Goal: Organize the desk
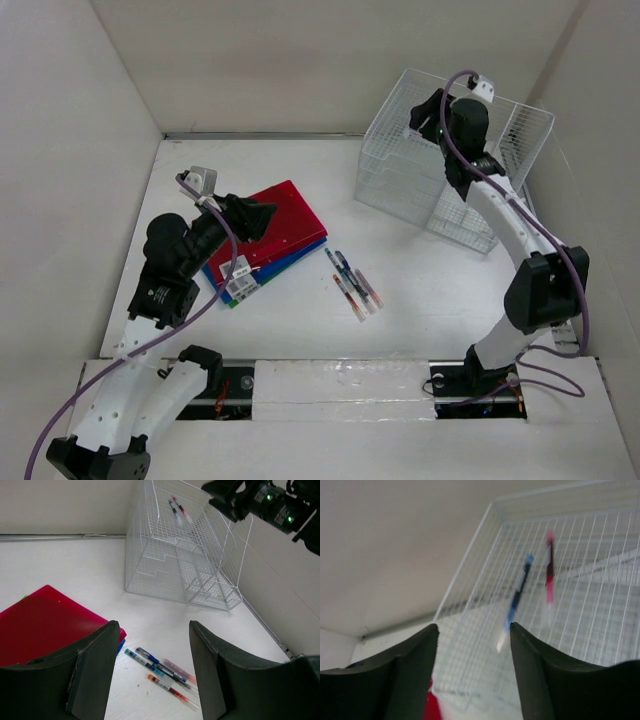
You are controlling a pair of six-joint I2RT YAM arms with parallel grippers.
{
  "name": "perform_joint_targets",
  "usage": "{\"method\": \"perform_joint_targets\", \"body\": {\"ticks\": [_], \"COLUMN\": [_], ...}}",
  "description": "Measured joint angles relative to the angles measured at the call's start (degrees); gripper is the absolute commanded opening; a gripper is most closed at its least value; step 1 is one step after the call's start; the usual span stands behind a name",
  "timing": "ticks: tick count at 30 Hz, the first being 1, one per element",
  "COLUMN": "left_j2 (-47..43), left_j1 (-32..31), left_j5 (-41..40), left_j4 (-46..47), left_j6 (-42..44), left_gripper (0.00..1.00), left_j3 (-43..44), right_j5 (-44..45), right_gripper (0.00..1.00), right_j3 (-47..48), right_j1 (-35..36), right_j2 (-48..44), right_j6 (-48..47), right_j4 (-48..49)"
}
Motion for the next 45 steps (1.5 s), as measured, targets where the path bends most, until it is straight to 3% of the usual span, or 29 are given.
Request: {"method": "perform_joint_targets", "body": {"ticks": [3, 4, 7, 13, 15, 16, 18, 21, 29, 37, 45], "left_j2": [0.02, 0.07, 0.35, 1.31, 1.51, 1.53, 1.51, 1.53, 1.86, 1.88, 1.97], "left_j1": [0.00, 0.00, 0.02, 0.00, 0.00, 0.00, 0.00, 0.00, 0.00, 0.00, 0.00], "left_j5": [0.04, 0.07, 0.07, 0.59, 0.68, 0.68, 0.63, 0.59, 0.42, 0.09, 0.11], "left_j4": [0.02, 0.02, 0.02, 0.02, 0.02, 0.02, 0.02, 0.00, 0.00, 0.00, 0.00], "left_j6": [0.07, 0.04, 0.07, 0.04, 0.04, 0.04, 0.09, 0.13, 0.15, 0.17, 0.20], "left_gripper": [0.54, 0.54, 0.54, 0.54, 0.54, 0.54, 0.54, 0.54, 0.54, 0.54, 0.54], "left_j3": [0.00, 0.00, 0.00, 0.00, 0.00, 0.00, 0.00, 0.00, -0.02, -0.02, 0.00], "right_j5": [-1.55, -1.84, -2.14, -1.77, -0.31, 0.13, 1.53, 2.62, 4.81, 5.14, 3.87], "right_gripper": [0.33, 0.18, 0.00, 0.03, 0.21, 0.35, 0.42, 0.43, 0.23, 0.25, 0.33], "right_j3": [-11.23, -15.23, -25.92, -39.56, -41.90, -42.73, -43.58, -44.52, -44.59, -44.35, -44.22], "right_j1": [2.12, 3.48, 8.87, 20.22, 24.15, 25.97, 29.46, 31.76, 31.67, 31.93, 32.04], "right_j2": [-6.88, -9.60, -17.03, -20.22, -19.37, -19.08, -18.51, -17.75, -9.44, -8.20, -11.23], "right_j6": [0.46, 0.57, 0.83, 0.42, 0.00, -0.15, -0.50, -0.94, -1.31, -1.25, -1.25], "right_j4": [1.70, 2.75, 5.18, 5.38, 2.86, 1.20, -1.92, -4.61, -9.49, -11.72, -13.05]}}
